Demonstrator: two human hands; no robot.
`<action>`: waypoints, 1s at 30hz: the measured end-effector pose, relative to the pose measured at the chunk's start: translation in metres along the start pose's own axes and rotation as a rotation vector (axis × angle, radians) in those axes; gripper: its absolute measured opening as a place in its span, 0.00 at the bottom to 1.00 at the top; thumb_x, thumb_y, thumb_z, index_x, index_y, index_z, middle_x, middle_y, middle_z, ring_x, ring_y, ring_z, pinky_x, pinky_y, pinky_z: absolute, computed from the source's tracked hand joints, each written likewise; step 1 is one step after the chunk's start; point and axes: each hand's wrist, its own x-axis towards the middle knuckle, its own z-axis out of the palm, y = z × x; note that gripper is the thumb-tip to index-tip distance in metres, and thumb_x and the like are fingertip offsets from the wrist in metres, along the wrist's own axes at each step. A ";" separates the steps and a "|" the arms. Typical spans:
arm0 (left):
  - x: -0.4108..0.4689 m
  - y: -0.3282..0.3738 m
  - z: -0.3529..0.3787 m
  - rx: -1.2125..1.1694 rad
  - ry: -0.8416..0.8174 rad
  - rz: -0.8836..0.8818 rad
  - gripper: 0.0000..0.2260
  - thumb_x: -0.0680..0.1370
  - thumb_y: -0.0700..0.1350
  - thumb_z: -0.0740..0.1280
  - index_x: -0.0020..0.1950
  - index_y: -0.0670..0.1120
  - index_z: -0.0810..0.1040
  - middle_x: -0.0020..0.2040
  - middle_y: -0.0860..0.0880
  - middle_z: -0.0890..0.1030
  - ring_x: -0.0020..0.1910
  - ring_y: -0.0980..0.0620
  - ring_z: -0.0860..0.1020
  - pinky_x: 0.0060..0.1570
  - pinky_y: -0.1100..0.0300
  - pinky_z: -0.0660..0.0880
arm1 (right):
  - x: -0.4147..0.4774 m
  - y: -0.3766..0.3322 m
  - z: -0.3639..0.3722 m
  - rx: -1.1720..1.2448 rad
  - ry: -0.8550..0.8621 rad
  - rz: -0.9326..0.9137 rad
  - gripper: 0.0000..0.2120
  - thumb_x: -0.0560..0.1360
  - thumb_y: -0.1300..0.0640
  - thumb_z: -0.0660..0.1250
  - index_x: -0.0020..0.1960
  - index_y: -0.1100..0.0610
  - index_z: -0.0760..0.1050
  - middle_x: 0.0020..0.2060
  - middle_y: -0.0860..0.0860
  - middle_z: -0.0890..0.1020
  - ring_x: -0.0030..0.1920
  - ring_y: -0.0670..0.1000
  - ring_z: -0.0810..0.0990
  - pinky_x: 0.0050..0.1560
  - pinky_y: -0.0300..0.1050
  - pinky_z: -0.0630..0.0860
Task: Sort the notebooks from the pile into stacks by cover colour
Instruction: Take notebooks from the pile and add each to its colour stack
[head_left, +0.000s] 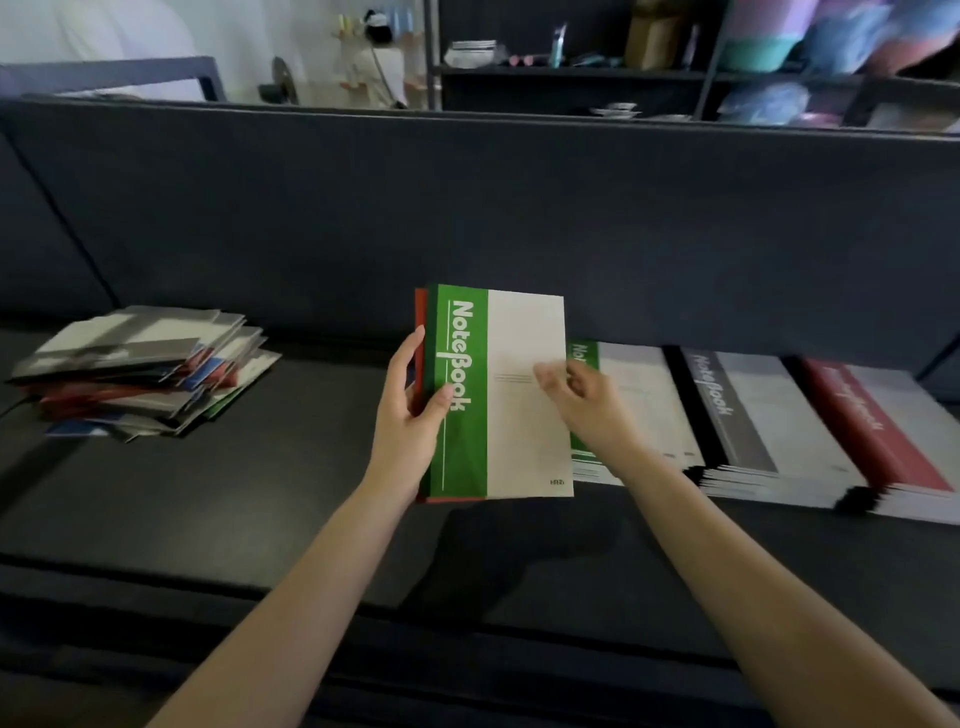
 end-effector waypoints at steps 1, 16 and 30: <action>0.002 -0.001 0.007 -0.006 -0.009 -0.002 0.26 0.78 0.38 0.66 0.63 0.67 0.65 0.68 0.51 0.72 0.62 0.55 0.76 0.56 0.55 0.78 | -0.003 0.004 -0.004 0.011 0.012 0.031 0.28 0.72 0.34 0.63 0.61 0.54 0.71 0.49 0.47 0.80 0.49 0.50 0.79 0.50 0.47 0.77; 0.009 -0.021 0.074 0.004 -0.134 -0.051 0.23 0.78 0.47 0.66 0.68 0.64 0.62 0.62 0.62 0.72 0.62 0.57 0.74 0.57 0.56 0.75 | -0.024 0.045 -0.061 0.092 0.291 0.112 0.21 0.74 0.56 0.71 0.63 0.54 0.67 0.50 0.46 0.81 0.48 0.45 0.80 0.41 0.37 0.74; 0.024 -0.014 -0.001 0.126 0.151 -0.057 0.23 0.77 0.52 0.67 0.69 0.63 0.63 0.66 0.57 0.71 0.60 0.54 0.75 0.58 0.51 0.75 | 0.019 0.069 -0.078 -0.142 0.218 0.226 0.25 0.73 0.57 0.70 0.68 0.58 0.68 0.58 0.54 0.79 0.54 0.53 0.77 0.47 0.44 0.71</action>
